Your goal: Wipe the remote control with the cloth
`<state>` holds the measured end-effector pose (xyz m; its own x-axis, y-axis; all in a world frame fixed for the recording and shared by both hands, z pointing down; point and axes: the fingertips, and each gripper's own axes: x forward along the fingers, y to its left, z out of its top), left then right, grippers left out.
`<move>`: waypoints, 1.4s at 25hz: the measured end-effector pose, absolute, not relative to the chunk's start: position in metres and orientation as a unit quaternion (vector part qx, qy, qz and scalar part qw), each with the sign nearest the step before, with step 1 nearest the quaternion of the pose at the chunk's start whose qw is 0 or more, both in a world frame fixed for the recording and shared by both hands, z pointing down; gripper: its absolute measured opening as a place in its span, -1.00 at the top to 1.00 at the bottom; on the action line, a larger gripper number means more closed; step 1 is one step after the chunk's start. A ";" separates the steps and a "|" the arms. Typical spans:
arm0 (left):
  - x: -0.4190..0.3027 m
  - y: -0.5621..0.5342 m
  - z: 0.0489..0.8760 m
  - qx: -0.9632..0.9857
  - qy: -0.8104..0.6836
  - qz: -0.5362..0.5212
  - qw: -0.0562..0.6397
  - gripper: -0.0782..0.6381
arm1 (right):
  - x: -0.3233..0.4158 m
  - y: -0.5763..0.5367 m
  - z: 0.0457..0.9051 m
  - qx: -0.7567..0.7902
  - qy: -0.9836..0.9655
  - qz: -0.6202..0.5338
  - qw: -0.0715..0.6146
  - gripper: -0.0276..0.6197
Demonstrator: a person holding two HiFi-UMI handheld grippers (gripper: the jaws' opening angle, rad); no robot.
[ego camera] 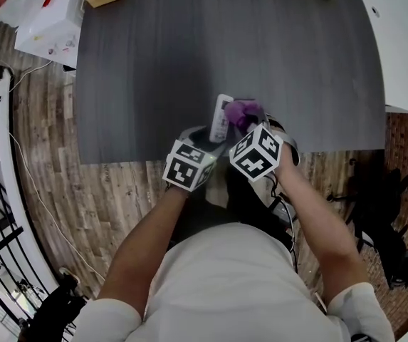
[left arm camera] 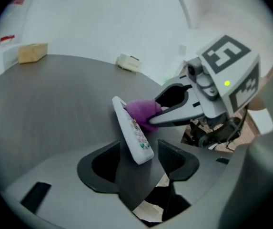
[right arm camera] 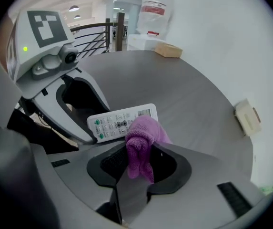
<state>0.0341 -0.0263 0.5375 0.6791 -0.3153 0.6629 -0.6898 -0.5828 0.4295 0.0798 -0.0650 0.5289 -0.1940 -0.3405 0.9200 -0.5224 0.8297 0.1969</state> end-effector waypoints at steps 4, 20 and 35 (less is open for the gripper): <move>0.035 -0.038 0.542 0.786 -0.372 0.227 0.438 0.28 | 0.084 -0.064 0.530 0.304 -0.776 0.117 0.541 0.51; 0.038 -0.047 0.532 0.846 -0.344 0.400 0.072 0.45 | 0.102 -0.061 0.501 0.356 -0.794 0.205 0.448 0.51; 0.028 -0.053 0.525 0.853 -0.356 0.381 0.022 0.47 | 0.086 -0.059 0.471 0.333 -0.805 0.157 0.465 0.51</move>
<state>0.0280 -0.0534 0.5253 0.4560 -0.5906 0.6657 -0.6241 -0.7455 -0.2339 0.0856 -0.0591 0.4705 -0.3463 -0.3903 0.8530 -0.6824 0.7288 0.0565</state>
